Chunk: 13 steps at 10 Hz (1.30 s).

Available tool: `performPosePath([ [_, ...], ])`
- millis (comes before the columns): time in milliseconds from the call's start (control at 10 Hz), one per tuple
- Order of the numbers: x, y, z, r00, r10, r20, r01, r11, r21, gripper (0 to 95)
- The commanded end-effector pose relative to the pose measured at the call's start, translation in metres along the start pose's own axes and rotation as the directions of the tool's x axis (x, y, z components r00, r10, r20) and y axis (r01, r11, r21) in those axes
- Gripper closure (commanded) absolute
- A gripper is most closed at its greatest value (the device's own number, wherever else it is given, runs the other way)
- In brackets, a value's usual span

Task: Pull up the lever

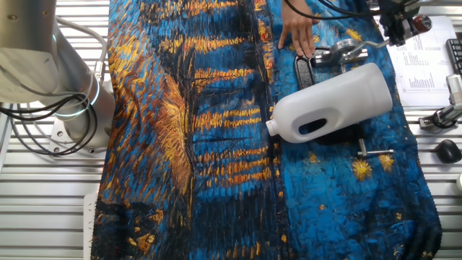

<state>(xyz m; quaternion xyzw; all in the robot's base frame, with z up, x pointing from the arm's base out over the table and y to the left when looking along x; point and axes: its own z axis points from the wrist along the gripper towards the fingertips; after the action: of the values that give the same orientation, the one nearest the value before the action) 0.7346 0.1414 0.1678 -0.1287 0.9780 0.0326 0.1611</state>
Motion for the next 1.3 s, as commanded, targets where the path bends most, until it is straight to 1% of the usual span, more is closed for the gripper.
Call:
performPosePath([
  [100,-0.001,0.001,-0.003,1.0,-0.021,-0.007,0.021,1.0,-0.001,57.0],
  [200,-0.002,0.001,-0.005,1.0,-0.022,-0.008,0.022,1.0,-0.002,57.0],
  [400,-0.007,0.003,-0.018,1.0,-0.009,-0.015,0.009,1.0,-0.009,57.0],
  [500,-0.007,0.004,-0.021,1.0,0.002,-0.02,-0.002,1.0,-0.01,57.0],
  [600,-0.009,0.003,-0.027,1.0,0.016,-0.024,-0.016,1.0,-0.012,95.0],
  [800,-0.009,-0.001,-0.033,0.999,0.026,-0.027,-0.027,1.0,-0.011,95.0],
  [900,-0.008,-0.002,-0.033,0.999,0.039,-0.027,-0.039,0.999,-0.011,95.0],
  [1000,-0.008,-0.002,-0.032,0.998,0.06,-0.02,-0.06,0.998,-0.01,95.0],
  [1300,-0.009,-0.002,-0.027,0.998,0.066,-0.009,-0.066,0.998,-0.006,95.0],
])
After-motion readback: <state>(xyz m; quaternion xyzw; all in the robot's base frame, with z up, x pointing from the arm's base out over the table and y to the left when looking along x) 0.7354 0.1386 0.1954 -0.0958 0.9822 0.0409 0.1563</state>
